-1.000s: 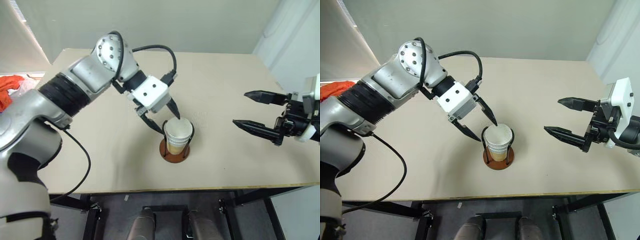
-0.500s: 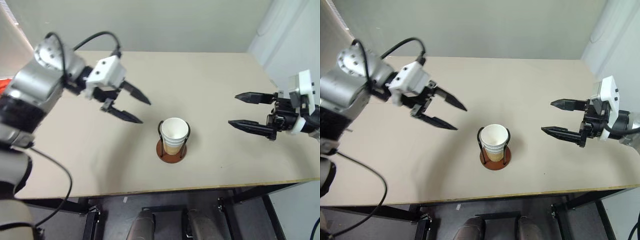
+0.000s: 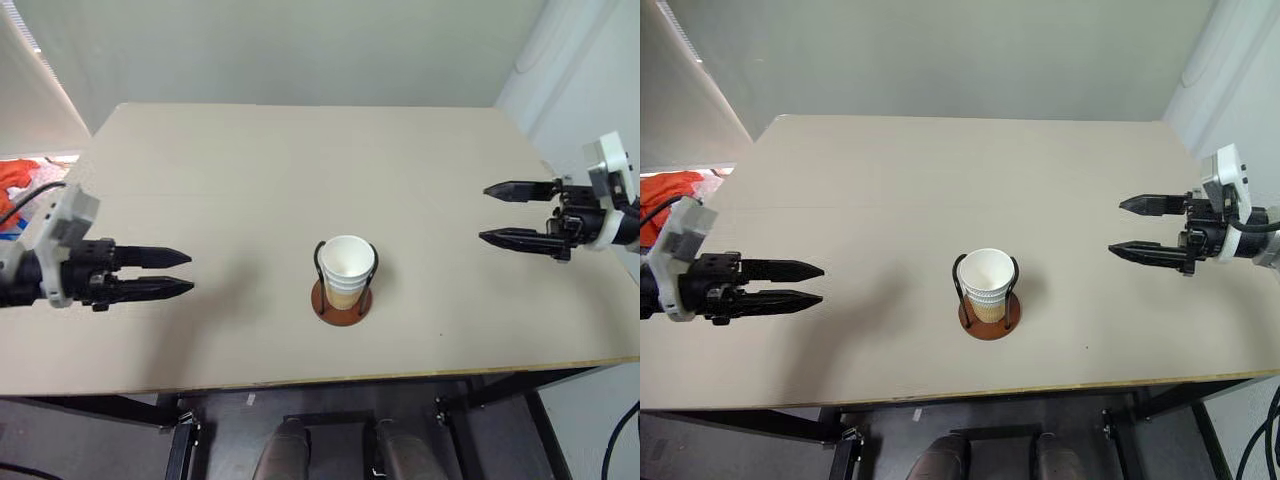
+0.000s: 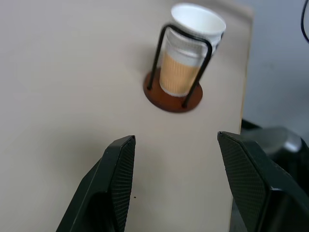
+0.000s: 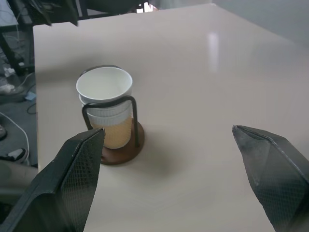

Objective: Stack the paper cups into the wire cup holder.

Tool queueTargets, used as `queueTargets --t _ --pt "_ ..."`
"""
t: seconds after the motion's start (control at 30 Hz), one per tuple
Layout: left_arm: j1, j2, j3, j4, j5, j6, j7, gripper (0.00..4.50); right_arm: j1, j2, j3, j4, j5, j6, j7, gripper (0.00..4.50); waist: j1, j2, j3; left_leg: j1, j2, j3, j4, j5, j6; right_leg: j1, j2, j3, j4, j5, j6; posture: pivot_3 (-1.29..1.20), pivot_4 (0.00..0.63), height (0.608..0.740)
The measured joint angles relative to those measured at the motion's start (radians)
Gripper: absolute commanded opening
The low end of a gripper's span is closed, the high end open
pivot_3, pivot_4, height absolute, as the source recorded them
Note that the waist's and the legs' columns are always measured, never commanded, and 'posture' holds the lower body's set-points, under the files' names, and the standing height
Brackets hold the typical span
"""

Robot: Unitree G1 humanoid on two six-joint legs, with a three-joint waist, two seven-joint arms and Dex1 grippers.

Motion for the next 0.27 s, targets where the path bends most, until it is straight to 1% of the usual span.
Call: queueTargets --t 0.1,0.27 --pt "0.042 -0.037 0.089 -0.054 0.004 0.036 0.029 2.95 -0.038 0.030 0.022 0.041 -0.014 -0.003 0.020 4.50 -0.004 0.000 0.000 0.004 0.000 0.001 0.000 0.000 -0.001 0.000 0.001 0.003 0.005 0.000 -0.002 0.00 0.150 0.740" --pt "0.059 -0.062 0.148 -0.092 0.016 0.070 0.044 2.95 -0.083 0.045 0.032 0.082 -0.031 -0.006 0.050 4.50 -0.008 0.000 0.000 0.005 0.000 0.001 0.000 0.001 -0.001 0.000 0.002 0.004 0.005 0.000 -0.004 0.00 0.150 0.740"
